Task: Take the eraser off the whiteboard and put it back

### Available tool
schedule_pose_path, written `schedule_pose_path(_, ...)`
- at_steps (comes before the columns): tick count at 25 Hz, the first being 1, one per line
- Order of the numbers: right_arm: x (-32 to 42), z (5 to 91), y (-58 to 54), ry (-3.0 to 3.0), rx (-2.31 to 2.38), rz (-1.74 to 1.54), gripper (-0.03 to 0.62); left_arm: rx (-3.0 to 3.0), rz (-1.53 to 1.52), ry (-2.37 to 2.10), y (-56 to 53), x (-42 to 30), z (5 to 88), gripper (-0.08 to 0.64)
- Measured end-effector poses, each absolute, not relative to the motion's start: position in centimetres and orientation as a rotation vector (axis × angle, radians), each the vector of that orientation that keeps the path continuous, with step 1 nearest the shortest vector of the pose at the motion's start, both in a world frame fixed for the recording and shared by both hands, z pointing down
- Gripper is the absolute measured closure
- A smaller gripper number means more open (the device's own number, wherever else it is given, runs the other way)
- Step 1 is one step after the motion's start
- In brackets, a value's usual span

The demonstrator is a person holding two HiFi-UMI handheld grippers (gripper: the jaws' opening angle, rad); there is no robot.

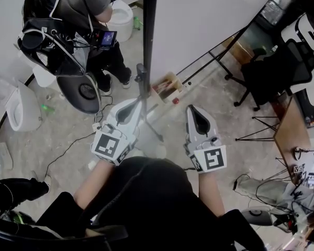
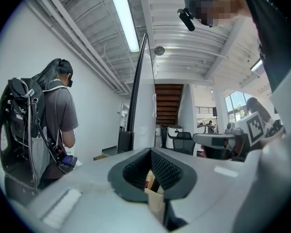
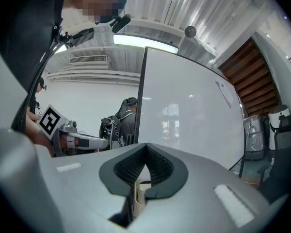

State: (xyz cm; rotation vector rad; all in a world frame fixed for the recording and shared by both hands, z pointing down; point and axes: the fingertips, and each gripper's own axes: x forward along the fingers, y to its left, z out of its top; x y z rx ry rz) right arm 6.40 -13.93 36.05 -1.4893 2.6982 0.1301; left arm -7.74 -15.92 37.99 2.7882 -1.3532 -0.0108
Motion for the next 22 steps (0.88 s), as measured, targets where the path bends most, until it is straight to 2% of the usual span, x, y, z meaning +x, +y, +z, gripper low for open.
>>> schedule_pose_path(22,5.9,34.2,-11.0,2.631,-1.516,0.14,0.583,2.732,0.009,-1.376,-13.8,-9.0,37.0,0.555)
